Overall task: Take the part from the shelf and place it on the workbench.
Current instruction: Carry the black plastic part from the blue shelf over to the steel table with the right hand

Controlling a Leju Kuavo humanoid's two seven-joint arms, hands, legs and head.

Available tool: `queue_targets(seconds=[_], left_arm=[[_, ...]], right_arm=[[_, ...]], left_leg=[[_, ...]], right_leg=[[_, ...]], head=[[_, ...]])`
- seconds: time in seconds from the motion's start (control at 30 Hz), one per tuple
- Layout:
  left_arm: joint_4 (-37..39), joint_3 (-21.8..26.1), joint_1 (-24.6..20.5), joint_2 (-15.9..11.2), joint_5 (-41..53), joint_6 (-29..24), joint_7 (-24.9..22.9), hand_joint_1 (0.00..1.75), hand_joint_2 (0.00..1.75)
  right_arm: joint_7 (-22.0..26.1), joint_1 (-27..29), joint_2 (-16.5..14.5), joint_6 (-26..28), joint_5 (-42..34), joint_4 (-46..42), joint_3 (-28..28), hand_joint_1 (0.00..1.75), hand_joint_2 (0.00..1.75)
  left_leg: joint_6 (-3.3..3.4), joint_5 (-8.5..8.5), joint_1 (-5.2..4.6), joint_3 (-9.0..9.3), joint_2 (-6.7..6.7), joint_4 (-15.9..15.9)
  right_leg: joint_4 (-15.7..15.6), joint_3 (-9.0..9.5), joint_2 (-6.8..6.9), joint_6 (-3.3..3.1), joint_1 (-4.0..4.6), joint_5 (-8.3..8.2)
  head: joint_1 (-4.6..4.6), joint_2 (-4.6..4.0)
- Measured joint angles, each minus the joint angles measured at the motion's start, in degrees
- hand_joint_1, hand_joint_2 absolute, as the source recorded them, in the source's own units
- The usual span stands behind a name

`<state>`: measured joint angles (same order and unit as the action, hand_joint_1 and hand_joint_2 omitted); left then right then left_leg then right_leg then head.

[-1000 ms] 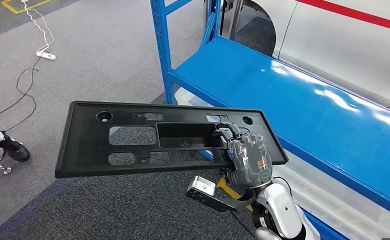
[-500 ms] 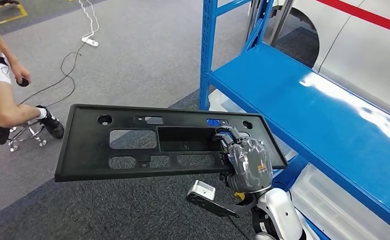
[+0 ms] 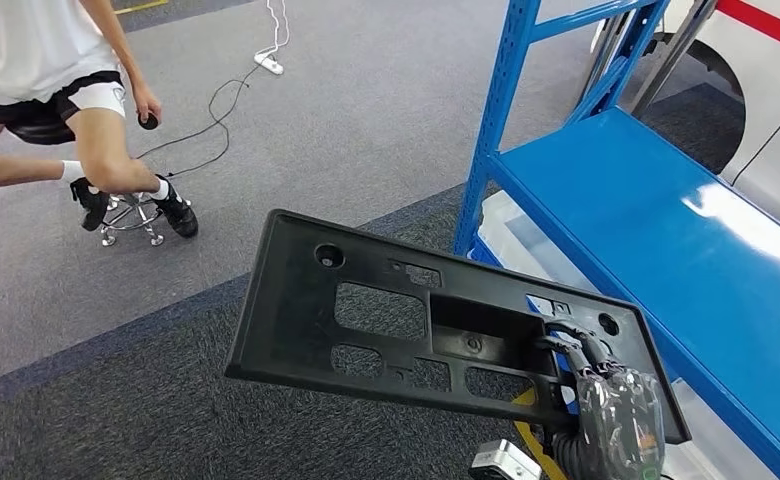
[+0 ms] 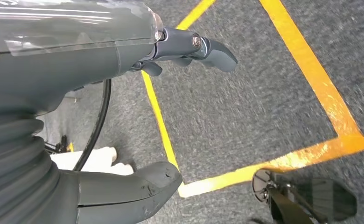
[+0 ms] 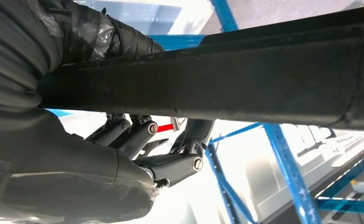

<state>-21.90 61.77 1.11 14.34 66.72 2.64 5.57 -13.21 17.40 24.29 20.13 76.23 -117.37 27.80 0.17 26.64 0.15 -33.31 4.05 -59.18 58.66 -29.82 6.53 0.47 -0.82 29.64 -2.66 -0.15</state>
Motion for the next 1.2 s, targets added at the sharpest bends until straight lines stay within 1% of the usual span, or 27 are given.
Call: queue_targets(seconds=[0.07,0.1,0.13,0.17,0.23,0.27,0.3,0.33,0.37,0.4,0.43,0.47,0.53,0.6,0.63,0.67,0.73,0.8,0.83,0.87,0.9,0.97,1.0,1.03,1.1,1.13,1.2], left_arm=[[0.7,-0.28,-0.26,0.0,0.13,-0.21,0.02,0.0,1.75],[0.98,-0.34,-0.29,0.01,0.14,-0.25,0.02,0.0,1.75],[1.24,-0.35,-0.35,0.01,0.13,-0.27,0.02,0.0,1.75],[1.43,-0.34,-0.45,-0.01,0.12,-0.3,0.04,0.0,1.75],[1.67,-0.33,-0.77,-0.06,0.04,-0.34,0.24,0.0,1.75],[1.78,-0.33,-0.92,-0.08,-0.01,-0.35,0.37,0.0,1.75],[1.9,-0.33,-1.02,-0.09,-0.05,-0.35,0.48,0.0,1.75],[2.03,-0.33,-1.06,-0.09,-0.09,-0.34,0.53,0.0,1.75],[2.14,-0.33,-1.08,-0.09,-0.1,-0.34,0.55,0.0,1.75],[2.22,-0.33,-1.09,-0.09,-0.11,-0.34,0.55,0.0,1.75],[2.31,-0.32,-1.1,-0.09,-0.12,-0.34,0.56,0.0,1.75],[2.4,-0.32,-1.15,-0.09,-0.13,-0.34,0.58,0.0,1.75],[2.52,-0.3,-1.22,-0.11,-0.23,-0.38,0.63,0.0,1.75],[2.54,-0.24,-1.11,-0.13,-0.53,-0.49,0.64,0.0,1.75],[2.55,-0.18,-1.05,-0.13,-0.74,-0.57,0.63,0.0,1.75],[2.55,-0.08,-1.05,-0.13,-0.91,-0.67,0.55,0.0,1.75],[2.55,0.15,-1.22,-0.1,-1.18,-0.83,0.26,0.0,1.75],[2.55,0.5,-1.35,-0.04,-1.44,-0.93,-0.13,0.0,1.75],[2.55,0.74,-1.34,-0.03,-1.56,-1.0,-0.29,0.0,1.75],[2.55,0.99,-1.29,-0.02,-1.65,-1.05,-0.41,0.0,1.75],[2.55,1.24,-1.26,-0.02,-1.7,-1.1,-0.48,0.0,1.75],[2.54,1.58,-1.35,-0.02,-1.85,-1.14,-0.52,0.0,1.75],[2.53,1.73,-1.45,-0.02,-1.9,-1.16,-0.49,0.0,1.75],[2.53,1.92,-1.52,-0.02,-1.95,-1.18,-0.46,0.0,1.75],[2.53,2.4,-1.46,-0.02,-2.08,-1.17,-0.34,0.0,1.75],[2.53,2.66,-1.37,0.01,-2.17,-1.1,-0.23,0.0,1.75],[2.53,3.07,-1.45,0.08,-2.35,-0.91,0.07,0.0,1.75]], right_arm=[[-0.58,1.67,1.38,-0.02,0.21,-1.63,-0.4,1.75,1.75],[-0.84,2.11,1.94,-0.1,0.26,-2.25,-0.56,1.75,1.75],[-1.07,2.38,2.43,-0.2,0.28,-2.74,-0.68,1.75,1.75],[-1.23,2.53,2.84,-0.34,0.26,-3.11,-0.74,1.75,1.75],[-1.3,2.68,3.4,-0.64,0.07,-3.44,-0.77,1.75,1.75],[-1.3,2.69,3.56,-0.77,-0.05,-3.49,-0.76,1.75,1.75],[-1.3,2.66,3.66,-0.86,-0.14,-3.48,-0.76,1.75,1.75],[-1.3,2.63,3.71,-0.92,-0.18,-3.47,-0.76,1.75,1.75],[-1.29,2.61,3.77,-0.94,-0.18,-3.47,-0.76,1.75,1.75],[-1.29,2.58,3.85,-0.95,-0.18,-3.47,-0.76,1.75,1.75],[-1.29,2.53,3.93,-0.96,-0.19,-3.47,-0.76,1.75,1.75],[-1.28,2.49,4.0,-0.98,-0.2,-3.49,-0.76,1.75,1.75],[-1.19,2.34,4.08,-1.11,-0.4,-3.51,-0.76,1.75,1.75],[-0.74,1.79,4.08,-1.5,-0.94,-3.48,-0.75,1.75,1.75],[-0.32,1.29,4.08,-1.8,-1.31,-3.43,-0.74,1.75,1.75],[0.19,0.74,4.04,-2.13,-1.71,-3.36,-0.73,1.75,1.75],[1.33,-0.17,3.8,-2.81,-2.53,-3.03,-0.67,1.75,1.75],[2.47,-1.04,3.36,-3.51,-3.25,-2.32,-0.57,1.75,1.75],[3.03,-1.64,3.07,-3.86,-3.52,-1.86,-0.54,1.75,1.75],[3.58,-2.36,2.73,-4.25,-3.8,-1.4,-0.51,1.75,1.75],[4.16,-3.18,2.28,-4.73,-4.11,-0.9,-0.5,1.75,1.75],[5.27,-4.82,1.25,-5.83,-4.82,0.13,-0.5,1.75,1.75],[5.77,-5.55,0.78,-6.32,-5.16,0.66,-0.5,1.75,1.75],[6.17,-6.21,0.39,-6.7,-5.43,1.16,-0.5,1.75,1.75],[6.74,-7.49,-0.28,-7.33,-5.87,2.12,-0.5,1.75,1.75],[6.94,-8.38,-0.66,-7.75,-6.07,2.78,-0.5,1.75,1.75],[7.34,-10.48,-1.55,-8.83,-6.58,4.64,-0.5,1.75,1.75]], left_leg=[[0.79,0.12,-0.3,-0.02,-0.61,0.47],[1.16,-0.03,-0.22,0.12,-1.16,0.82],[1.6,-0.26,-0.09,0.37,-1.71,1.21],[2.02,-0.53,0.08,0.64,-2.28,1.58],[2.53,-0.85,0.14,0.8,-3.59,1.83],[2.61,-0.89,0.05,0.76,-4.41,1.79],[2.64,-0.9,-0.03,0.75,-5.33,1.72],[2.63,-0.89,-0.07,0.78,-6.29,1.6],[2.58,-0.84,-0.06,0.83,-7.27,1.41],[2.48,-0.75,-0.03,0.86,-8.19,1.16],[2.31,-0.62,-0.05,0.81,-9.07,0.85],[2.07,-0.51,-0.07,0.58,-9.92,0.48],[1.38,-0.58,-0.01,-0.15,-11.36,0.09],[0.67,-0.81,0.21,-0.82,-12.32,0.03],[0.41,-0.48,0.19,-1.17,-11.61,-0.47],[0.19,0.53,0.16,-1.92,-10.09,-1.98],[-0.23,4.12,0.15,-4.83,-6.29,-8.19],[-0.61,6.82,0.38,-7.92,-4.75,-14.69],[-0.7,6.73,0.45,-8.25,-4.49,-15.58],[-0.7,5.59,0.48,-7.41,-4.23,-14.2],[-0.59,3.81,0.47,-5.45,-3.68,-10.8],[0.03,1.1,0.13,-1.23,-1.4,-2.97],[0.41,0.51,-0.1,-0.02,-0.64,-0.63],[0.77,0.44,-0.33,0.31,-0.41,0.31],[1.42,0.09,-0.36,0.34,-1.8,0.61],[1.74,-0.18,-0.25,0.55,-2.46,1.02],[2.42,-0.77,0.04,1.09,-3.57,1.8]], right_leg=[[-0.26,0.34,0.8,0.65,0.1,0.05],[-0.18,0.56,0.54,0.97,0.0,0.31],[0.54,0.45,-0.65,1.21,-0.14,1.02],[2.3,-0.19,-2.31,1.37,-0.27,2.28],[9.34,-3.49,-5.62,1.48,-0.42,6.02],[13.14,-5.45,-6.17,1.51,-0.42,7.39],[15.68,-6.9,-6.38,1.55,-0.42,7.79],[15.97,-7.35,-6.47,1.55,-0.45,6.89],[14.06,-6.75,-6.67,1.52,-0.49,4.93],[10.48,-5.33,-7.2,1.46,-0.58,2.45],[6.75,-3.82,-8.47,1.39,-0.7,0.59],[3.74,-2.66,-9.71,1.33,-0.82,-0.54],[1.33,-1.91,-11.07,1.12,-0.78,-0.75],[0.98,-1.93,-9.91,0.61,-0.69,-0.98],[0.8,-1.88,-9.23,0.24,-0.74,-1.14],[0.6,-1.83,-8.44,-0.17,-0.81,-1.28],[0.41,-1.81,-6.73,-0.71,-0.67,-1.36],[0.43,-1.87,-4.88,-0.89,-0.42,-1.31],[0.44,-1.89,-4.0,-0.89,-0.36,-1.28],[0.44,-1.86,-3.18,-0.86,-0.33,-1.25],[0.44,-1.79,-2.41,-0.79,-0.32,-1.2],[0.45,-1.51,-1.03,-0.44,-0.18,-1.02],[0.43,-1.37,-0.42,-0.14,-0.1,-0.93],[0.4,-1.25,0.15,0.17,-0.03,-0.87],[0.19,-0.92,1.06,0.84,-0.05,-0.78],[0.42,-0.78,0.5,1.11,-0.15,-0.44],[3.67,-1.87,-2.58,1.45,-0.38,1.95]], head=[[0.01,0.0],[0.02,0.0],[0.03,0.0],[0.06,0.0],[0.1,0.0],[0.11,0.0],[0.11,0.0],[0.11,0.0],[0.11,0.0],[0.12,0.0],[0.12,0.0],[0.11,0.0],[0.09,0.0],[0.07,0.0],[0.07,0.0],[0.06,0.0],[0.03,0.0],[0.02,0.0],[0.02,0.0],[0.01,0.0],[0.01,0.0],[0.02,0.0],[0.02,0.0],[0.02,0.0],[0.03,0.0],[0.04,0.0],[0.07,0.0]])
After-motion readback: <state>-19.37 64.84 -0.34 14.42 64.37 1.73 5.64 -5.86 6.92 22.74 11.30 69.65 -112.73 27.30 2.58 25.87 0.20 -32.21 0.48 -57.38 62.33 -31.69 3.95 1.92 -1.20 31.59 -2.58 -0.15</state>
